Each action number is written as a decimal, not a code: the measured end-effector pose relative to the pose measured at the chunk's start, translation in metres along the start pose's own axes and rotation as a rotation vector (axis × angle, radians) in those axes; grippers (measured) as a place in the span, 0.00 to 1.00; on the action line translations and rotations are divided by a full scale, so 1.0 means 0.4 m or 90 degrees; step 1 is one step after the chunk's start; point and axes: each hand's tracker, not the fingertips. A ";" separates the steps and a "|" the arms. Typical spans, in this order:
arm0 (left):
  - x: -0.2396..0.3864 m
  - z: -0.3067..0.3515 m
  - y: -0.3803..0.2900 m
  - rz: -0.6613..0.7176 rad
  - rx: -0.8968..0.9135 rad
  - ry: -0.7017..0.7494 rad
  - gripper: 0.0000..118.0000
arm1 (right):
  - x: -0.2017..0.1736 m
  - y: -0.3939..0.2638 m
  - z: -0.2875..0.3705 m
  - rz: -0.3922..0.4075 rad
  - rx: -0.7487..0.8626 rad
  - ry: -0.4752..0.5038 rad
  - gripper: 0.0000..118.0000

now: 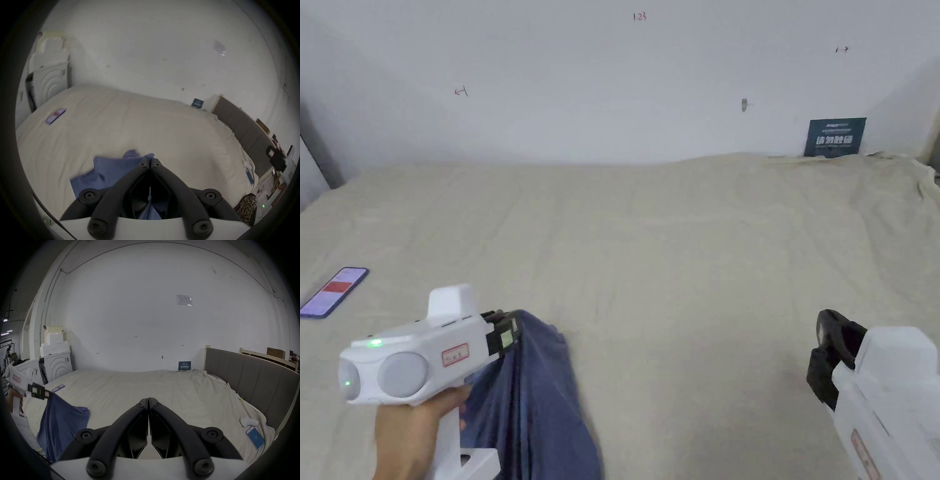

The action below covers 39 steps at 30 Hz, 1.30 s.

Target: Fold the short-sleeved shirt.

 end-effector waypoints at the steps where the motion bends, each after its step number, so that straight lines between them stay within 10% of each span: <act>1: 0.032 -0.008 0.023 -0.008 0.002 -0.021 0.00 | 0.011 0.003 0.008 -0.001 0.004 -0.008 0.00; 20: 0.625 -0.102 0.107 -0.131 0.017 -0.345 0.00 | 0.215 0.049 0.141 -0.017 0.053 -0.148 0.00; 39: 0.562 -0.435 -0.350 -0.192 -0.366 -0.172 0.00 | 0.242 -0.016 0.113 -0.029 -0.002 -0.168 0.00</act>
